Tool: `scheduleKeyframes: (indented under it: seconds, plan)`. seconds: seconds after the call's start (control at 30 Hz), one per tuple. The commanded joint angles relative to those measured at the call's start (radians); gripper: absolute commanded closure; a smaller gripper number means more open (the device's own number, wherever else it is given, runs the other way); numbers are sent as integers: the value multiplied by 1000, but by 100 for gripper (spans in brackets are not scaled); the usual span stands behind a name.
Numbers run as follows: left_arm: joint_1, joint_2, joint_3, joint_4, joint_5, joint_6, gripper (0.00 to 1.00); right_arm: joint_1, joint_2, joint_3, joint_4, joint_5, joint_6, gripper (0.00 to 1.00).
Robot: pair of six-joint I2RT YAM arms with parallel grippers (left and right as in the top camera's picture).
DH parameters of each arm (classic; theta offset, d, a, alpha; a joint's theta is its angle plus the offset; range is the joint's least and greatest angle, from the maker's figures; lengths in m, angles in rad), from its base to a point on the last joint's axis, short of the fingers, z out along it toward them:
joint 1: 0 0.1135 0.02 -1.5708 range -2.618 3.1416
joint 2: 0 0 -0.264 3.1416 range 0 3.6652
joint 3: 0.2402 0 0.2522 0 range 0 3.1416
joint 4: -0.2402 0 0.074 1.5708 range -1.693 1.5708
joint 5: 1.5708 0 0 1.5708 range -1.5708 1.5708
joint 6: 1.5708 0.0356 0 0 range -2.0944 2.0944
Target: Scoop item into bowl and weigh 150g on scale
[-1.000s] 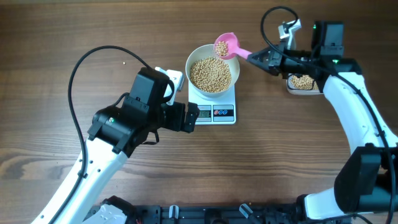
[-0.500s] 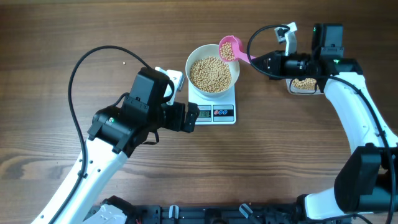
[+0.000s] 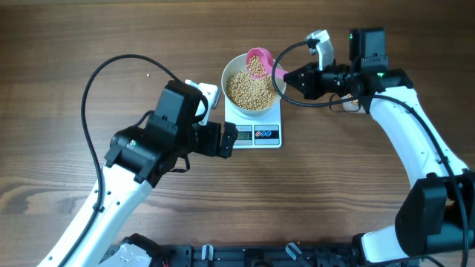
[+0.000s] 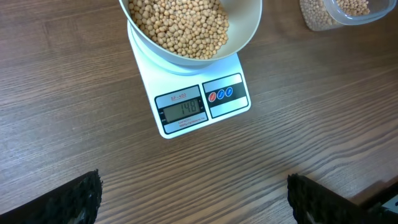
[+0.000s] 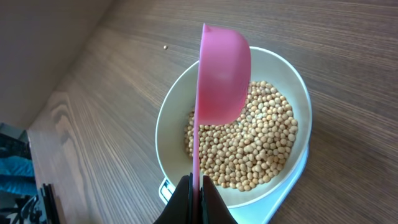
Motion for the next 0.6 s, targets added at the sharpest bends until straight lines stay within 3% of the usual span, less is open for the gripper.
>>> scheduleKeyframes:
  seconds: [0.0,0.57]
  plan:
    - [-5,2,5,2,9,-2,0,6,-28,15,9,14,-14,96]
    - [-5,2,5,2,9,-2,0,60,-50,32,9,156,-48,96]
